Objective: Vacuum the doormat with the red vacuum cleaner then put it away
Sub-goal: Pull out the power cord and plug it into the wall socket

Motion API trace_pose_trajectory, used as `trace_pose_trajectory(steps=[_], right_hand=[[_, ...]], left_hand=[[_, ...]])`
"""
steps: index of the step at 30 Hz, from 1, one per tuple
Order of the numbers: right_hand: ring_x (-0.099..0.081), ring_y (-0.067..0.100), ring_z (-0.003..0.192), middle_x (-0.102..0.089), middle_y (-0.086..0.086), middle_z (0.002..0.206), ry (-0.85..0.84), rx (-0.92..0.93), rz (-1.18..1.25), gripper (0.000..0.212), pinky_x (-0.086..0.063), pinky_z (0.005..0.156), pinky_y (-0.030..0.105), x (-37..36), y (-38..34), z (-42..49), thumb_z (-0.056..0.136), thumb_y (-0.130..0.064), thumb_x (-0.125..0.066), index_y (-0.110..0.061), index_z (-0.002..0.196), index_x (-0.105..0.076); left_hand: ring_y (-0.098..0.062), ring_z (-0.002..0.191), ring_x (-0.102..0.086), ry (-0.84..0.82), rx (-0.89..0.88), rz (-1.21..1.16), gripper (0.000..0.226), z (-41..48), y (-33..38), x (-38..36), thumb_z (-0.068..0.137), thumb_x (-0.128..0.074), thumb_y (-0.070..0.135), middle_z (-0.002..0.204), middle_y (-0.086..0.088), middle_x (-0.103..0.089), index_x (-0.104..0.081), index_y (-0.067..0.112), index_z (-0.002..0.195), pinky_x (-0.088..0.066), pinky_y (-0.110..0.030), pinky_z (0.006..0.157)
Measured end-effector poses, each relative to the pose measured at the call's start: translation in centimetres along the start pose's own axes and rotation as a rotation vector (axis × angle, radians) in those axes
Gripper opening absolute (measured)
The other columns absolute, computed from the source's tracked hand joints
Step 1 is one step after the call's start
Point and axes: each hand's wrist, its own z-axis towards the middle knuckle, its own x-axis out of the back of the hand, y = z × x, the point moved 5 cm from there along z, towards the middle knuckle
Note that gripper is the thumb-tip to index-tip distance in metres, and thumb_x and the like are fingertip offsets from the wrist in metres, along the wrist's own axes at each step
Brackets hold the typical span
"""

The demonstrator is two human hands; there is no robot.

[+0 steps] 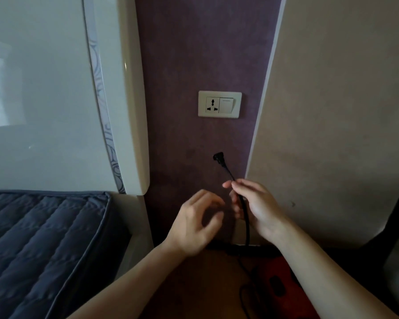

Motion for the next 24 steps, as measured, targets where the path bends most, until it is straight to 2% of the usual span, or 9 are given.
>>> trace_pose_trajectory(steps=[3,5,7,9,12,15,18,21,24], right_hand=[[-0.054,0.014,0.052,-0.059,0.001,0.062,-0.008,0.055,-0.018,0.023,-0.047,0.043,0.024,-0.6,0.9,-1.1,0.102,-0.014,-0.055,-0.012,0.087,-0.073],[-0.058,0.016,0.055,-0.062,0.004,0.064,-0.050,0.053,-0.025,0.025,-0.052,0.049,0.026,-1.1,1.6,-1.6,0.102,-0.014,-0.055,-0.012,0.086,-0.074],[-0.060,0.016,0.057,-0.064,0.006,0.068,-0.101,0.027,-0.041,0.023,-0.054,0.053,0.026,-1.3,2.3,-1.9,0.103,-0.016,-0.055,-0.011,0.091,-0.074],[-0.062,0.017,0.059,-0.066,0.008,0.072,-0.121,0.006,-0.039,0.019,-0.054,0.055,0.027,-1.4,2.4,-2.0,0.102,-0.017,-0.057,-0.010,0.096,-0.074],[-0.066,0.019,0.063,-0.071,0.010,0.079,-0.091,-0.005,0.054,0.023,-0.055,0.058,0.029,-1.6,1.4,-1.4,0.102,-0.025,-0.055,-0.007,0.104,-0.071],[-0.067,0.020,0.061,-0.072,0.009,0.077,-0.031,0.019,-0.031,0.032,-0.052,0.050,0.029,-1.9,-0.1,-0.3,0.102,-0.036,-0.057,-0.007,0.111,-0.065],[-0.058,0.013,0.049,-0.067,-0.001,0.069,0.061,0.108,-0.091,0.026,-0.038,0.040,0.023,-1.9,-1.3,1.1,0.099,-0.039,-0.060,-0.013,0.104,-0.066],[-0.048,0.007,0.044,-0.057,-0.007,0.058,0.084,0.216,-0.116,0.016,-0.032,0.037,0.019,-1.5,-2.7,2.8,0.101,-0.028,-0.060,-0.018,0.095,-0.069],[-0.043,0.011,0.043,-0.053,-0.001,0.060,-0.006,0.249,-0.102,0.015,-0.026,0.038,0.019,-1.6,-3.4,4.2,0.102,-0.024,-0.060,-0.015,0.092,-0.067]], left_hand=[[-0.012,0.093,-0.069,0.145,0.520,-0.400,0.028,1.2,-2.7,-0.6,0.096,-0.054,0.046,0.097,0.001,-0.073,-0.071,0.024,0.098,-0.055,-0.042,0.091],[-0.018,0.082,-0.069,0.186,0.663,-0.627,0.027,2.0,-2.7,-1.1,0.100,-0.054,0.038,0.093,-0.010,-0.075,-0.073,0.018,0.095,-0.055,-0.043,0.085],[-0.019,0.068,-0.063,0.231,0.658,-0.667,0.024,2.8,-1.9,-0.8,0.101,-0.055,0.024,0.084,-0.013,-0.072,-0.072,0.009,0.094,-0.053,-0.038,0.071],[-0.019,0.067,-0.062,0.226,0.636,-0.680,0.022,2.9,-1.5,-0.8,0.100,-0.057,0.020,0.081,-0.008,-0.069,-0.072,0.005,0.094,-0.051,-0.033,0.063],[-0.021,0.062,-0.058,0.083,0.618,-0.587,0.025,3.1,-1.0,-1.0,0.100,-0.056,0.022,0.072,-0.010,-0.062,-0.069,0.002,0.094,-0.049,-0.036,0.060],[-0.022,0.054,-0.051,-0.054,0.534,-0.556,0.020,3.9,-0.4,-1.1,0.102,-0.052,0.018,0.063,-0.009,-0.053,-0.065,0.002,0.102,-0.049,-0.036,0.054],[-0.025,0.068,-0.063,-0.171,0.412,-0.579,0.020,4.7,0.3,-1.2,0.102,-0.048,0.007,0.076,-0.017,-0.059,-0.059,0.004,0.119,-0.054,-0.031,0.070],[-0.021,0.100,-0.067,-0.146,0.455,-0.621,0.025,5.2,-1.4,-0.7,0.099,-0.052,0.010,0.104,-0.015,-0.066,-0.059,0.009,0.123,-0.052,-0.023,0.086],[-0.012,0.110,-0.063,0.007,0.433,-0.271,0.035,6.5,-4.8,1.0,0.085,-0.061,0.030,0.117,0.000,-0.065,-0.062,0.024,0.120,-0.051,-0.027,0.094]])
